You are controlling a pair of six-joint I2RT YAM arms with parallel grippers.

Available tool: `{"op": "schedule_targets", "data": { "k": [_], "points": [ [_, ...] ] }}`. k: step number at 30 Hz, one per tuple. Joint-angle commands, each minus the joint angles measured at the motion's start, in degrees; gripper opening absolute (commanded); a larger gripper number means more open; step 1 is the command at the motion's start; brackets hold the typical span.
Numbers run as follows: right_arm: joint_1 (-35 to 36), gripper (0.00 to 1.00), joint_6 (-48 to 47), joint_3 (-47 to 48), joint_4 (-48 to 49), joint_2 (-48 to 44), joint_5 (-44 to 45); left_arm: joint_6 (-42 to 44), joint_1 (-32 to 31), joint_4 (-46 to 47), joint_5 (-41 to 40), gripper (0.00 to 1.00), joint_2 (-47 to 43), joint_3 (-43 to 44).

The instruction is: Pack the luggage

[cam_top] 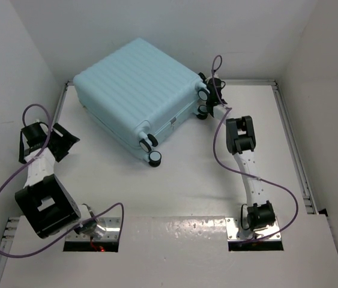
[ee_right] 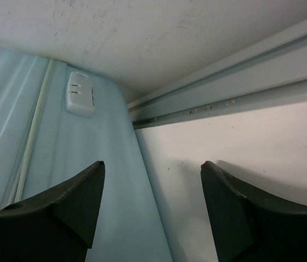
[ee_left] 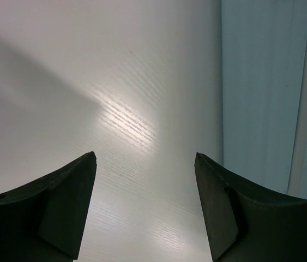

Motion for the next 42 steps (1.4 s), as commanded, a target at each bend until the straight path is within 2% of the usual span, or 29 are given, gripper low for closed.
{"op": "schedule_targets", "data": {
  "k": [1, 10, 18, 22, 25, 26, 27, 28, 29, 30, 31, 33, 34, 38, 40, 41, 42],
  "points": [
    [8.45, 0.73, 4.01, 4.05, 1.72, 2.62, -4.62, 0.96, 1.87, -1.10, 1.49, 0.76, -3.81, -1.91],
    [13.55, 0.74, 3.56, 5.82, 5.05, 4.12, -0.93, 2.01, 3.64, -3.56, 3.16, 0.76, -8.04, -5.78],
    [15.93, 0.74, 5.32, 1.07, 9.19, 0.17, -1.46, 1.49, 4.16, -3.56, 4.74, 0.78, -11.02, -7.01],
    [15.84, 0.74, 2.96, -0.15, 9.10, -1.41, -0.85, 1.48, 4.69, -4.17, 4.74, 0.82, -13.75, -7.72],
    [13.57, 0.74, -0.64, -4.10, 8.92, -5.62, 0.04, 1.48, 4.69, -4.18, 5.79, 0.91, -14.89, -7.72],
    [12.51, 0.74, -1.61, -8.64, 9.62, -8.16, -0.23, 1.48, 4.69, -5.31, 5.80, 0.99, -14.89, -7.02],
    [11.11, 0.74, -4.15, -10.51, 9.89, -9.75, -0.92, 2.27, 4.69, -6.45, 5.80, 0.99, -13.15, -4.93],
    [8.83, 0.74, -5.30, -12.70, 9.63, -15.08, -1.02, 2.27, 4.69, -7.59, 5.19, 0.99, -12.35, -4.04],
    [6.29, 0.74, -7.75, -19.42, 9.45, -17.05, -1.19, 2.88, 5.21, -8.30, 5.18, 0.99, -11.65, -3.33],
    [3.48, 0.74, -8.82, -21.67, 9.36, -19.24, -1.63, 3.59, 5.22, -9.09, 6.49, 0.99, -11.12, -2.71],
    [2.14, 0.72, -12.92, -26.04, 7.80, -25.53, -1.55, 3.59, 5.83, -9.10, 6.50, 0.99, -10.59, -1.92],
    [-3.19, 0.72, -16.11, -33.43, 1.68, -29.79, 0.37, 3.59, 6.36, -9.10, 7.11, 0.99, -10.59, -1.92],
    [-4.27, 0.72, -21.87, -37.38, 0.67, -35.99, 0.82, 3.59, 6.36, -8.32, 7.64, 0.99, -11.20, -1.92],
    [-9.99, 0.70, -31.49, -50.23, -5.13, -47.96, 4.77, 0.44, 8.38, -2.53, 8.69, 0.99, -16.11, -4.46],
    [-12.98, 0.66, -32.30, -64.24, -4.00, -56.15, 2.51, -0.10, 8.38, -2.51, 9.48, 0.99, -18.49, -4.47],
    [-12.99, 0.66, -32.82, -67.88, -3.91, -65.40, 1.71, -0.62, 8.38, -2.51, 10.10, 0.99, -18.50, -4.47],
    [-12.64, 0.64, -33.52, -78.01, -3.39, -68.54, 1.01, -0.63, 8.38, -2.51, 10.80, 0.99, -19.28, -4.47]
  ]
}}
